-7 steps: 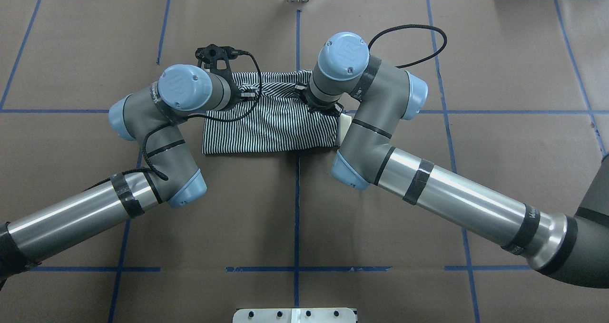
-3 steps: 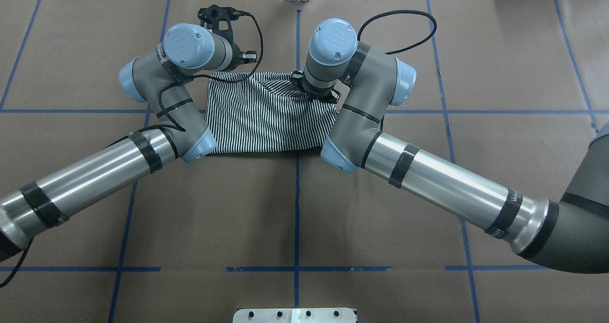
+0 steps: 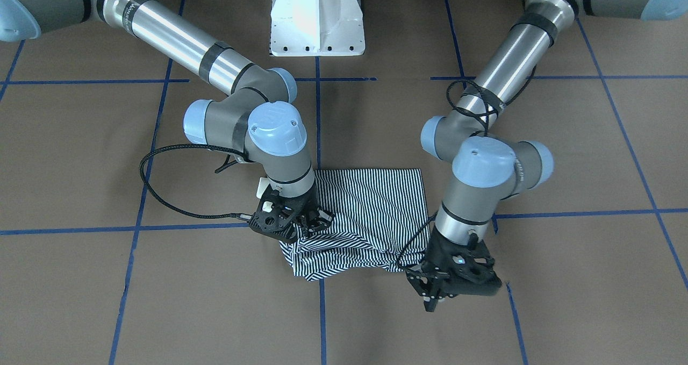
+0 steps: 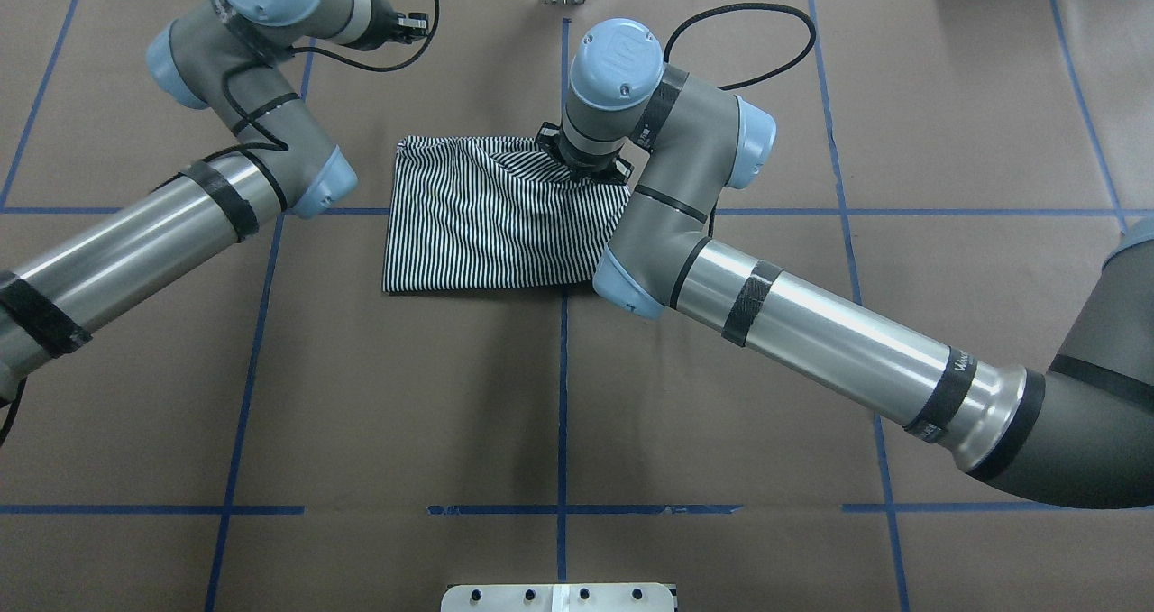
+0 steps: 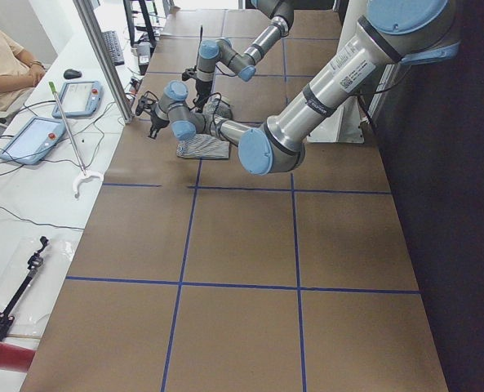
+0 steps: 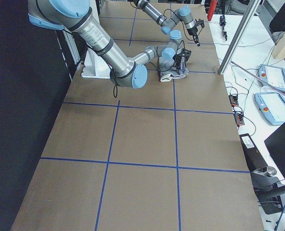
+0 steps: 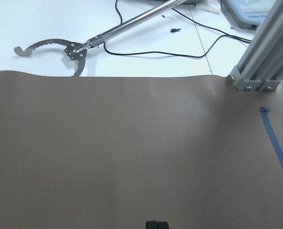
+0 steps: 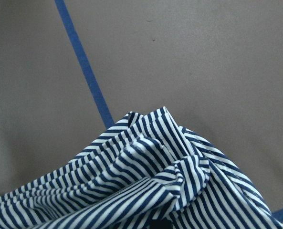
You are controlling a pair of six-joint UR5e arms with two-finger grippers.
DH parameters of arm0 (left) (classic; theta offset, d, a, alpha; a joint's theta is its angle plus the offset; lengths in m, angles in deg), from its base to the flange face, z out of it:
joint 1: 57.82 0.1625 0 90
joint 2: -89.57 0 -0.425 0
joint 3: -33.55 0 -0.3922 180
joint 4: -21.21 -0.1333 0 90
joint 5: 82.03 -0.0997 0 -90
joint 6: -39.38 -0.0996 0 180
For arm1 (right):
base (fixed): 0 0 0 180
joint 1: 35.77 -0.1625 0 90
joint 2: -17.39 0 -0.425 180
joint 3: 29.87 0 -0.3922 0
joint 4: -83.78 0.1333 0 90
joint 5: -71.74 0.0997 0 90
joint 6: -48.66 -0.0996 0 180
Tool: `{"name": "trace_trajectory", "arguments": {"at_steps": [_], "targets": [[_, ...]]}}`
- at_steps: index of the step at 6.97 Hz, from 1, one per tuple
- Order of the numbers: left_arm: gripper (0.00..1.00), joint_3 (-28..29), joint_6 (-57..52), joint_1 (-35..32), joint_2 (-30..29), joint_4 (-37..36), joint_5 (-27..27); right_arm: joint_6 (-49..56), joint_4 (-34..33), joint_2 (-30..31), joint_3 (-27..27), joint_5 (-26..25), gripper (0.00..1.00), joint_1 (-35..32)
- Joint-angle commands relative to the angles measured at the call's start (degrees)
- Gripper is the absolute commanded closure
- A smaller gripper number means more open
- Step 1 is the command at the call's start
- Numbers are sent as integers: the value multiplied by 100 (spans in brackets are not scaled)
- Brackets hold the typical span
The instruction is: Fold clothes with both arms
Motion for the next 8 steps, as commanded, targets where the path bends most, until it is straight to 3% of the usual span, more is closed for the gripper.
{"name": "trace_trajectory", "arguments": {"at_steps": [1, 4, 5, 8], "targets": [[100, -517, -93, -209, 447, 10, 266, 9, 4, -41, -86, 4, 100, 82], [100, -1274, -93, -210, 993, -69, 414, 106, 318, -252, -717, -14, 100, 30], [100, -1328, -84, -236, 1011, -70, 415, 141, 1000, -295, -1268, -31, 100, -196], [100, -1636, -93, -236, 1379, -61, 407, 203, 1182, -612, -1940, -5, 100, -883]]}}
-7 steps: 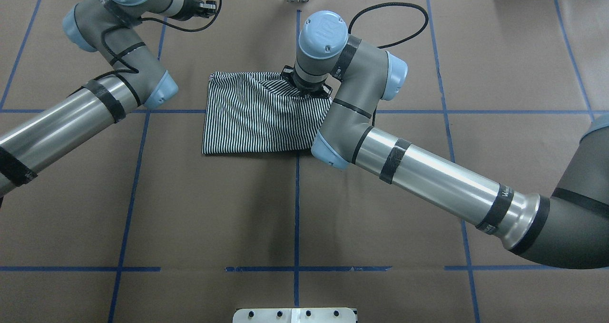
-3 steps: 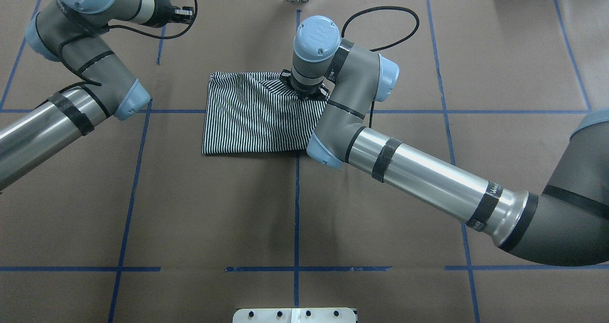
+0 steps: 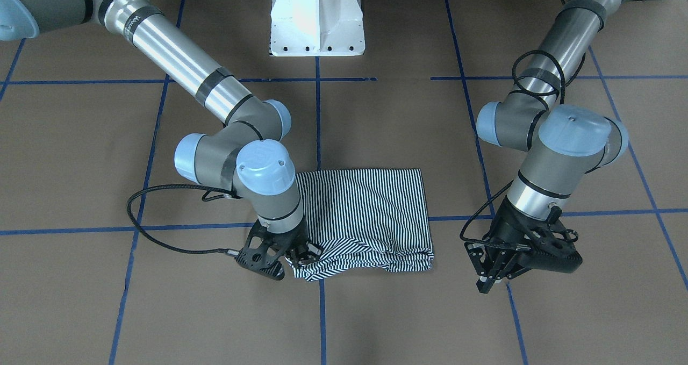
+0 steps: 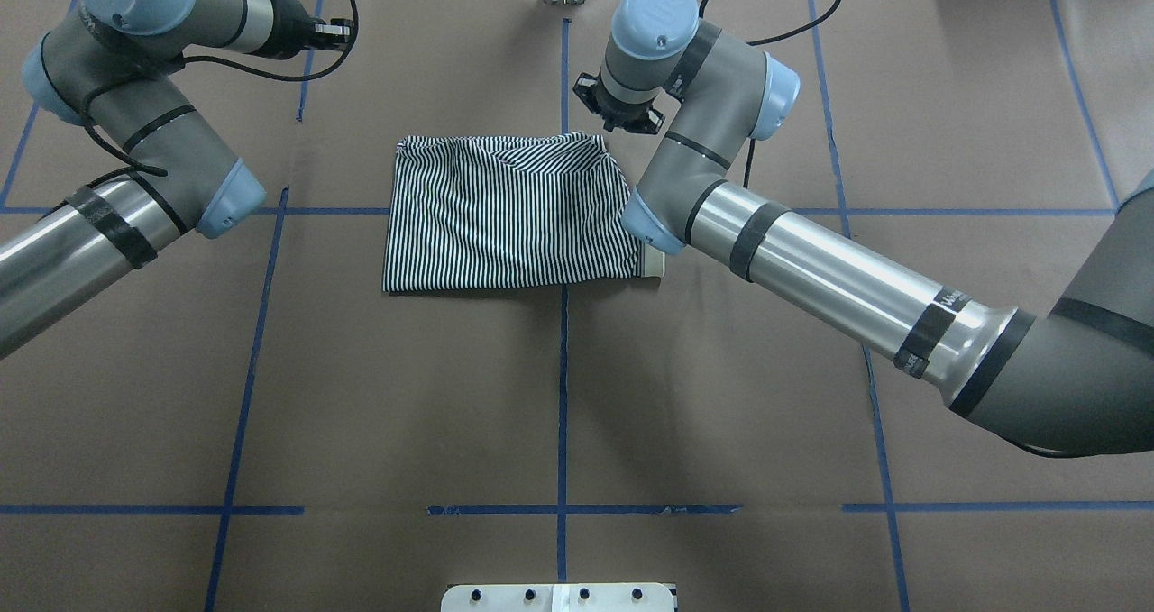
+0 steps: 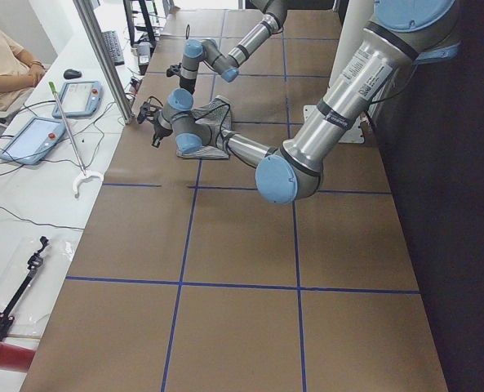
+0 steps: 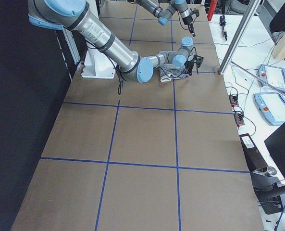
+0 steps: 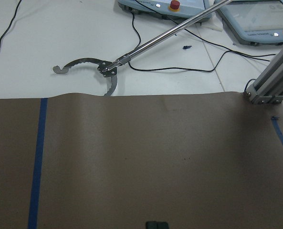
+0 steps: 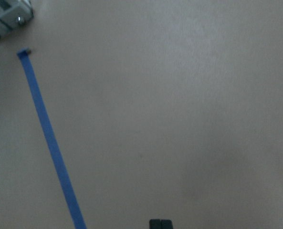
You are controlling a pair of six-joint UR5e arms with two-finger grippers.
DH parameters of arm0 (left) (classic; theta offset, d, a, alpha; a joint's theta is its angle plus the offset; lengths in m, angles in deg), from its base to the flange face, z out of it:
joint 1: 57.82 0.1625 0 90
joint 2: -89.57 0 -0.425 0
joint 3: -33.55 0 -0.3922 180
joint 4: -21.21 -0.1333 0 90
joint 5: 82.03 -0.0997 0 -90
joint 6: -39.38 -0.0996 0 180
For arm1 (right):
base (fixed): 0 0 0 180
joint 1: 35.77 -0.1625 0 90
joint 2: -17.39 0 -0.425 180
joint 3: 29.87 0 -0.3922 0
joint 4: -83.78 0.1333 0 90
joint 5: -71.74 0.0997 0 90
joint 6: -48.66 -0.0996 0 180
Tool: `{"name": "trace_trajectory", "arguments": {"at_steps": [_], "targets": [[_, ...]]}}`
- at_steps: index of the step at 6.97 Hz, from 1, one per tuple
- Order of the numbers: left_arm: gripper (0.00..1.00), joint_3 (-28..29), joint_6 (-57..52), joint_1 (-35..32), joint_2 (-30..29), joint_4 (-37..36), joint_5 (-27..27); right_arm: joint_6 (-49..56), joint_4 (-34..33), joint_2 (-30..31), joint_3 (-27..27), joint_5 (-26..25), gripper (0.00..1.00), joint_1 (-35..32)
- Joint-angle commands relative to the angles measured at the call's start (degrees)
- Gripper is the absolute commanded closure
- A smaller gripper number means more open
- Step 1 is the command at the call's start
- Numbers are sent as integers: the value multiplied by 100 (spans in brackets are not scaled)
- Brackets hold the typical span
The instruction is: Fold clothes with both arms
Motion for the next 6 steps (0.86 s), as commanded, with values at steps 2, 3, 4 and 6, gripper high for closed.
{"name": "trace_trajectory", "arguments": {"at_steps": [2, 3, 4, 6], "targets": [[100, -90, -99, -10, 367, 94, -2, 332, 42, -70, -196, 590, 100, -629], [100, -90, -334, -132, 411, 95, -2, 901, 24, 226, -48, 794, 100, -849], [100, -143, -754, -272, 716, 103, 7, 1472, 6, 1047, 746, 1049, 100, -1121], [100, -134, -1887, -947, 1096, 60, 129, 2790, -55, 2325, 1586, 2014, 100, -2103]]}}
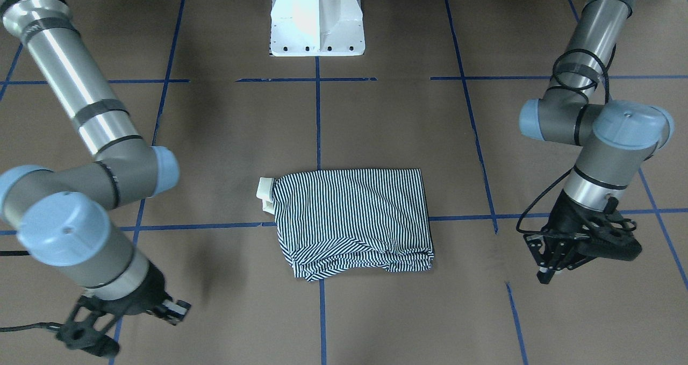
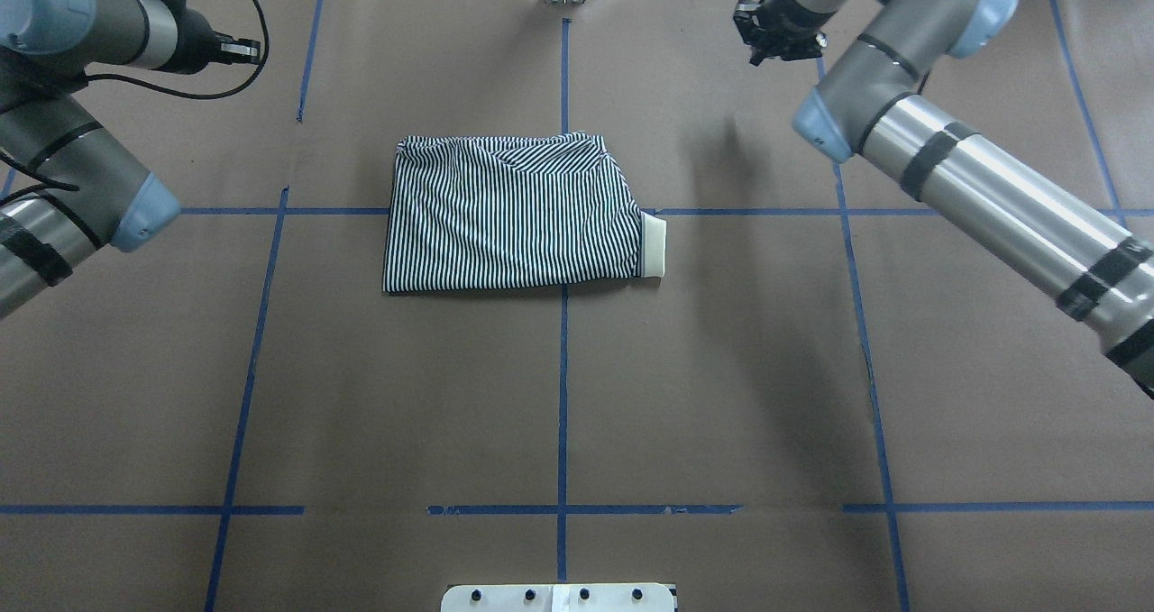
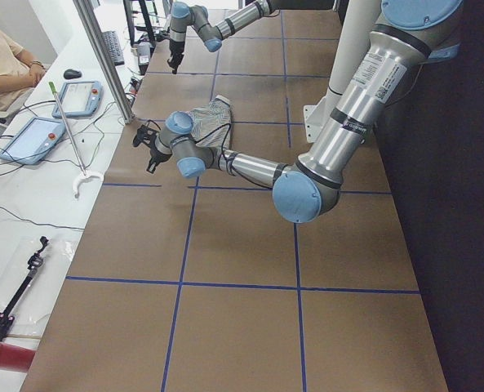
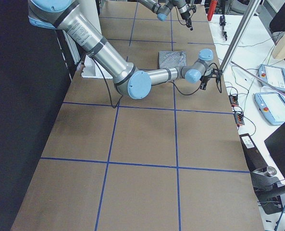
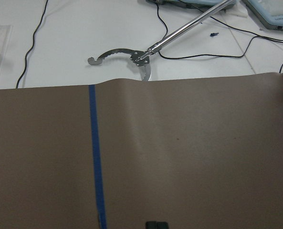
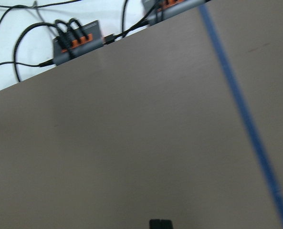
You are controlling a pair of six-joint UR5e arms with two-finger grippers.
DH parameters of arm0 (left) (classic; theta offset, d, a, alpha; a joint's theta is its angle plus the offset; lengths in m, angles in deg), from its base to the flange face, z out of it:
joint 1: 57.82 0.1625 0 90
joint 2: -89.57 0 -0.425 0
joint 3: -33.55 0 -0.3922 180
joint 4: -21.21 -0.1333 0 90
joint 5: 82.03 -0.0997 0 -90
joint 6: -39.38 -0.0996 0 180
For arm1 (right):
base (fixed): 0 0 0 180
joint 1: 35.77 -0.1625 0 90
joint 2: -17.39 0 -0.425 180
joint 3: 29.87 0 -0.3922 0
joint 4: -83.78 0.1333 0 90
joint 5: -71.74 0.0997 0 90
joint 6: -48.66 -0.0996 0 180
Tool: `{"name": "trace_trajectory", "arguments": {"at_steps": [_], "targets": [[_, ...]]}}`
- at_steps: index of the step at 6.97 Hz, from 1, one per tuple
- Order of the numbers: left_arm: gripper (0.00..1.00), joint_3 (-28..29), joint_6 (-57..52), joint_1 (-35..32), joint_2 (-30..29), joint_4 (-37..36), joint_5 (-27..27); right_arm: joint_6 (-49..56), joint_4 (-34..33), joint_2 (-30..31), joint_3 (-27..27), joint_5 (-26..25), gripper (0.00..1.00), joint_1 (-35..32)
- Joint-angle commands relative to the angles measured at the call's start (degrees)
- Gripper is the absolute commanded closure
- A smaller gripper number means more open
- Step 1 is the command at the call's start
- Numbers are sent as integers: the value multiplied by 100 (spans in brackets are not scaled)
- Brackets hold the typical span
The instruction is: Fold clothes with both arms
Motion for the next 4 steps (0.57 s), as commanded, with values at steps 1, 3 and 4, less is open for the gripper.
{"name": "trace_trajectory", "arguments": {"at_steps": [1, 3, 4], "targets": [[100, 14, -1221, -882, 340, -76, 681, 1580, -199, 1162, 547, 636, 100, -972], [100, 14, -1989, -1849, 543, -391, 1886, 3704, -1283, 2015, 1343, 986, 100, -2025], [100, -38, -2261, -2307, 535, -968, 2405, 4881, -2013, 2245, 1617, 1059, 80, -2535]]}}
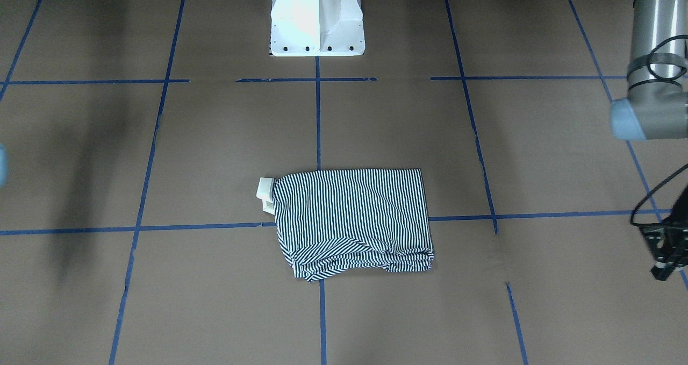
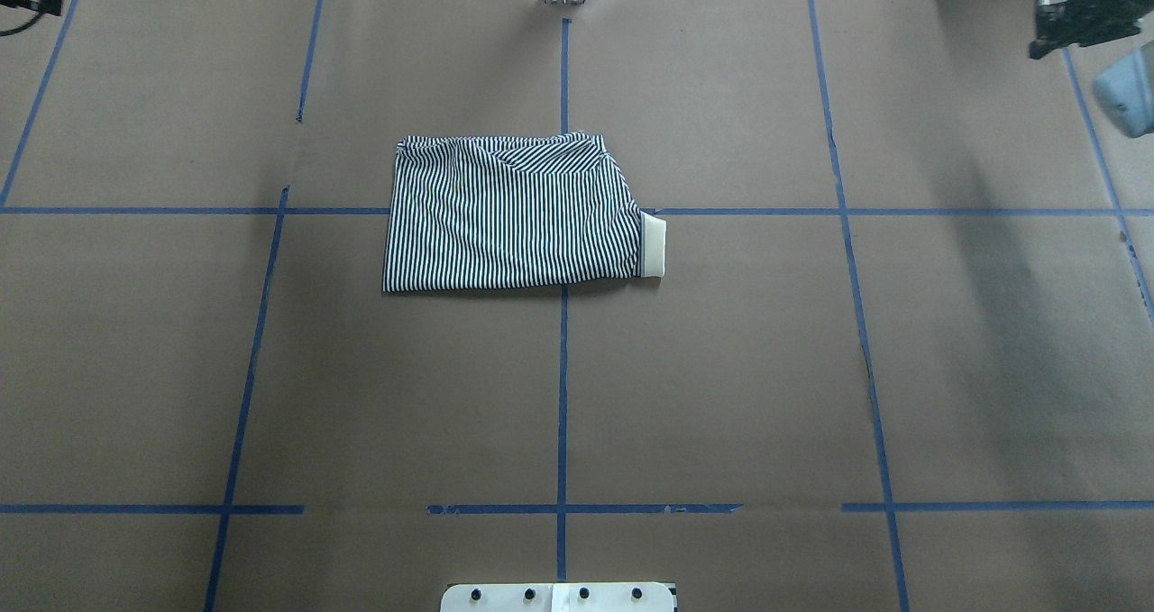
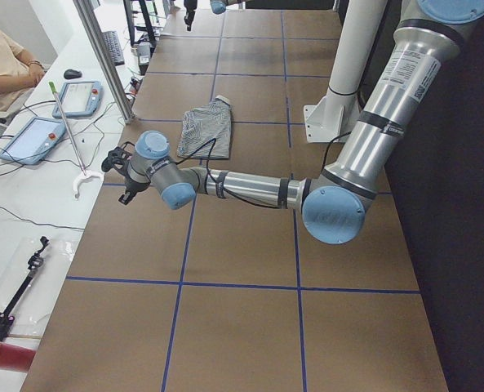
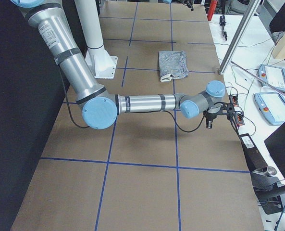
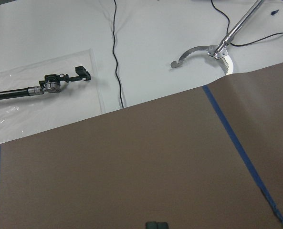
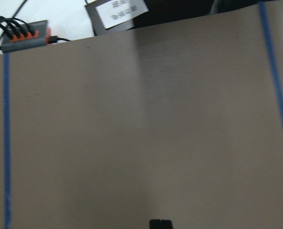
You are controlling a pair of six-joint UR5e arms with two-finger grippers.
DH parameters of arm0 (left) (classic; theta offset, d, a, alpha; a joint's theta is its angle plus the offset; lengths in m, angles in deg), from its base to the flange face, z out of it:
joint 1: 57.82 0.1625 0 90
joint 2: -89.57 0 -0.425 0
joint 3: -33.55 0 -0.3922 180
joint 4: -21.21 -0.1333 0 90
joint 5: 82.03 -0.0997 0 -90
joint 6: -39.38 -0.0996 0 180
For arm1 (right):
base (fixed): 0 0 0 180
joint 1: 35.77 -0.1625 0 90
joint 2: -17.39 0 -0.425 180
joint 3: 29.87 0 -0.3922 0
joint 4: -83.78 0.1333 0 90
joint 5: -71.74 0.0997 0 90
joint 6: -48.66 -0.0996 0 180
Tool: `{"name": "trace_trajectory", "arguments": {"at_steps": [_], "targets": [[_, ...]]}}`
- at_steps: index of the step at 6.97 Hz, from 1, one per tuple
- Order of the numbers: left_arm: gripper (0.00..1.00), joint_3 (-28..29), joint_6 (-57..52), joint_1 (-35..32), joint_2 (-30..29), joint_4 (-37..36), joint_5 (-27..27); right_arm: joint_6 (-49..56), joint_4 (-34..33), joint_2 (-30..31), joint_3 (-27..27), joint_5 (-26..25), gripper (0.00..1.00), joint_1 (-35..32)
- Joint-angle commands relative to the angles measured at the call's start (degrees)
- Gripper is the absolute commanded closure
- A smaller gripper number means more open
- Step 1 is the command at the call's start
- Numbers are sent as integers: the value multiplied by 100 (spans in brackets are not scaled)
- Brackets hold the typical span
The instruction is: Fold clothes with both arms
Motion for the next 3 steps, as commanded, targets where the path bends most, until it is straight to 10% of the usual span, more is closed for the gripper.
{"name": "trace_trajectory", "arguments": {"at_steps": [1, 2, 3], "targets": [[92, -178, -858, -893, 45, -1174, 1153, 2188, -1247, 691, 698, 147, 49, -884], [70, -354, -1393, -1027, 254, -1537, 1193, 2300, -1269, 1199, 1083, 130, 0, -991], [13, -965, -1660, -1063, 926, -1715, 1211, 2397, -1260, 1752, 1574, 155, 0, -1079]]}}
